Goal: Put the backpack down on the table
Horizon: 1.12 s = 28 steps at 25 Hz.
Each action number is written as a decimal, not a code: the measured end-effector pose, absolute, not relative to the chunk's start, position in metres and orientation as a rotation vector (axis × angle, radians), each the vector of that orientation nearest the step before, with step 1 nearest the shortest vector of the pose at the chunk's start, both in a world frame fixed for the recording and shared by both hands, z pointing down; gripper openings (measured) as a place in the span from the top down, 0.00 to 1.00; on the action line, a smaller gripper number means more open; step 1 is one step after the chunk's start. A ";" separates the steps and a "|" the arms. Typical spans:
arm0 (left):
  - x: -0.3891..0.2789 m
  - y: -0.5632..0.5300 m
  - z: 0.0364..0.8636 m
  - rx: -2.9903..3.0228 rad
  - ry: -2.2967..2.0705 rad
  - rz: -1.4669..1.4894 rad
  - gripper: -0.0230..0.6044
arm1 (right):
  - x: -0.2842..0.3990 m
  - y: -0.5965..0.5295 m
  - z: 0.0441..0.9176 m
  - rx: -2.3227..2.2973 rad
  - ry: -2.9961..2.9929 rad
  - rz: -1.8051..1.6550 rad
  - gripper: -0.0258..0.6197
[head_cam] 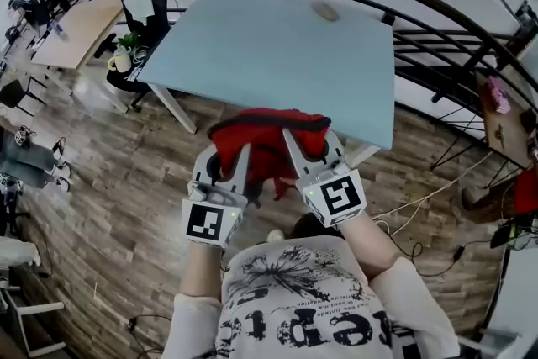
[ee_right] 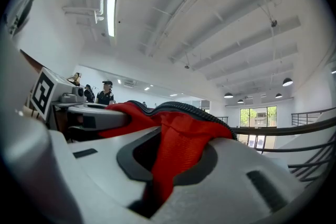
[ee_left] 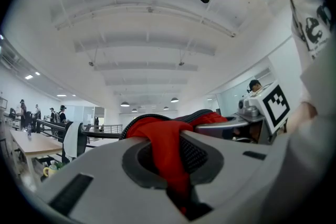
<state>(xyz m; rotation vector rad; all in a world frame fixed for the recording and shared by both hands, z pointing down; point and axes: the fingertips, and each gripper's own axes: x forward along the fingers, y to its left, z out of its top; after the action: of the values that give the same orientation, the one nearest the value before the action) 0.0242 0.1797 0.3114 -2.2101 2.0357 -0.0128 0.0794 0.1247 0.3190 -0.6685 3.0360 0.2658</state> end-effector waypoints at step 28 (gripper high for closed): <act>-0.169 -0.170 0.283 -2.215 1.971 -0.060 0.91 | -0.110 -0.222 0.290 -0.717 2.979 0.320 0.92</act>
<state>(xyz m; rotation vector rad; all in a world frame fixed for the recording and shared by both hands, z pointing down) -0.1690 -0.1696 0.2825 -2.2146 1.9713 -0.0603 -0.1099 -0.2215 0.2896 -0.7174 2.9790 0.3197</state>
